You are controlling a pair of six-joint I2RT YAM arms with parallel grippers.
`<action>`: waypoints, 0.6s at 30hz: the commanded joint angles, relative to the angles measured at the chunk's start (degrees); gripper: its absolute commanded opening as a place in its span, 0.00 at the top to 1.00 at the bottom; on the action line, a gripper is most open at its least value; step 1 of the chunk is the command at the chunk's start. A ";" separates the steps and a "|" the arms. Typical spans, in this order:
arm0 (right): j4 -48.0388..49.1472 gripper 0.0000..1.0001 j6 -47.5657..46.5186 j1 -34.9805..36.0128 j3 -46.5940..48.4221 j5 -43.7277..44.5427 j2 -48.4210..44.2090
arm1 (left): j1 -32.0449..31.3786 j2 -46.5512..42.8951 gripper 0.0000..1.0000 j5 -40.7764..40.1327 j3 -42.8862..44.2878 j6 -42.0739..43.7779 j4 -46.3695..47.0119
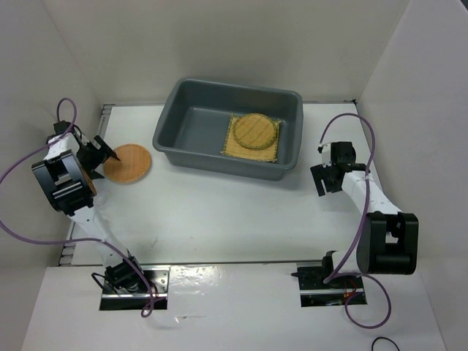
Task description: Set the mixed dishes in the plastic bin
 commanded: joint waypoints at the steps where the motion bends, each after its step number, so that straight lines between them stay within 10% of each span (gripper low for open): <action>1: -2.21 0.16 -1.76 0.48 -1.01 -2.30 -3.22 | 0.36 2.82 0.00 0.59 -0.67 2.00 0.57; 18: 0.34 0.16 -0.62 0.48 -3.82 1.66 -6.03 | -1.40 11.00 0.01 32.94 -1.37 4.11 6.81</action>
